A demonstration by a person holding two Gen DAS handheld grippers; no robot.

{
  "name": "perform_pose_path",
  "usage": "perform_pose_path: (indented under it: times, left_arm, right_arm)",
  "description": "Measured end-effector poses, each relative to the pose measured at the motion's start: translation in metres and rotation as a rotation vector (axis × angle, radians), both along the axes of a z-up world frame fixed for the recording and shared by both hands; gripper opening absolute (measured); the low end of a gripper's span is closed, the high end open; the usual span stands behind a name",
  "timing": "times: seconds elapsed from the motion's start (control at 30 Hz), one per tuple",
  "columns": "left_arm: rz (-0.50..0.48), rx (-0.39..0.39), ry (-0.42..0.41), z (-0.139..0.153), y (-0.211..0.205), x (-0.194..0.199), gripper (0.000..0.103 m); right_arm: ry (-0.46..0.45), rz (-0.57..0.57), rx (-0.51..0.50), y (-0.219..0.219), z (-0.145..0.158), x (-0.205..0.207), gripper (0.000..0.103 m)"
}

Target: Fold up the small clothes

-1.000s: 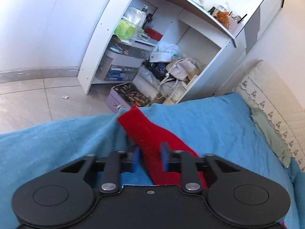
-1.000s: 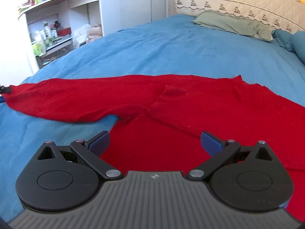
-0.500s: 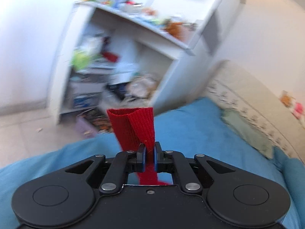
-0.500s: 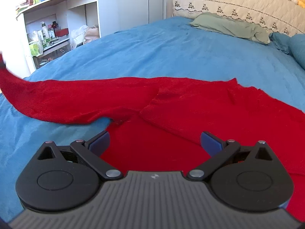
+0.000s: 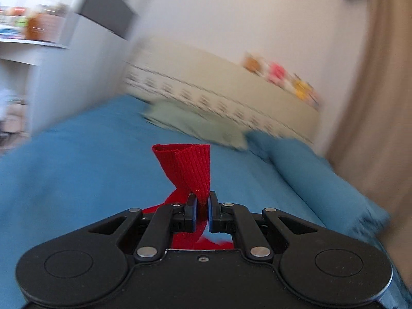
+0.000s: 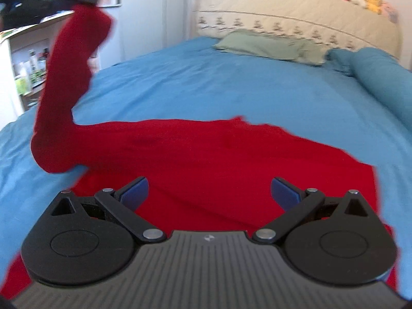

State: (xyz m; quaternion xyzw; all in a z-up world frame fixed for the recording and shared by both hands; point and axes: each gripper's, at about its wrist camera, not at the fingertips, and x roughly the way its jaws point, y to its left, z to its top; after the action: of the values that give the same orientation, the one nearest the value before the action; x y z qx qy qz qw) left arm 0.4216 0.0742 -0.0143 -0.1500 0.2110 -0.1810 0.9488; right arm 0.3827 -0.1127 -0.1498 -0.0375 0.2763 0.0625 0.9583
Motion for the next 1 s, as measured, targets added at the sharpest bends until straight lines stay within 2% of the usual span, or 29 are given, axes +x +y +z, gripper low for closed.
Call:
perform_pose_path:
  times: [0.07,0.13,0.27,0.33,0.47,0.5,0.53,0.6,0.67,0.73,0.83,0.9,1.0]
  left_arm:
    - [-0.072,0.007,0.047,-0.017,-0.046,0.011,0.008]
    - [-0.138,-0.001,0.132,-0.047,-0.088,0.022,0.008]
    - [-0.212,0.097,0.246,-0.108,-0.146,0.029,0.008]
    - [-0.236,0.147,0.273,-0.129,-0.163,0.028,0.007]
    - [-0.274,0.231,0.276,-0.145,-0.184,0.021,0.010]
    - [-0.283,0.246,0.270,-0.148,-0.182,0.018,0.023]
    - [-0.292,0.257,0.268,-0.148,-0.182,0.018,0.050]
    - [-0.272,0.276,0.252,-0.145,-0.175,0.018,0.078]
    - [-0.238,0.284,0.212,-0.137,-0.160,0.008,0.080]
    - [-0.193,0.292,0.195,-0.131,-0.138,0.006,0.092]
    - [-0.106,0.346,0.161,-0.125,-0.101,0.002,0.092]
    - [-0.061,0.367,0.170,-0.127,-0.076,0.002,0.092]
    - [0.004,0.372,0.201,-0.134,-0.040,0.005,0.092]
  right_arm:
    - [-0.001,-0.040,-0.002,-0.032,0.001,-0.005,0.103]
    - [0.008,-0.087,0.003,-0.065,-0.001,-0.010,0.103]
    - [0.037,-0.165,0.040,-0.128,-0.006,-0.018,0.103]
    - [0.054,-0.192,0.072,-0.151,-0.010,-0.020,0.103]
    - [0.073,-0.213,0.130,-0.176,-0.018,-0.018,0.103]
    - [0.075,-0.215,0.139,-0.178,-0.019,-0.017,0.103]
    - [0.075,-0.213,0.145,-0.179,-0.020,-0.016,0.103]
    - [0.070,-0.203,0.150,-0.179,-0.021,-0.012,0.103]
    - [0.065,-0.192,0.156,-0.177,-0.021,-0.009,0.103]
    - [0.064,-0.182,0.179,-0.174,-0.020,-0.004,0.103]
    - [0.102,-0.135,0.232,-0.168,-0.021,0.007,0.103]
    - [0.133,-0.103,0.269,-0.162,-0.024,0.018,0.088]
    - [0.161,-0.082,0.292,-0.150,-0.029,0.034,0.079]
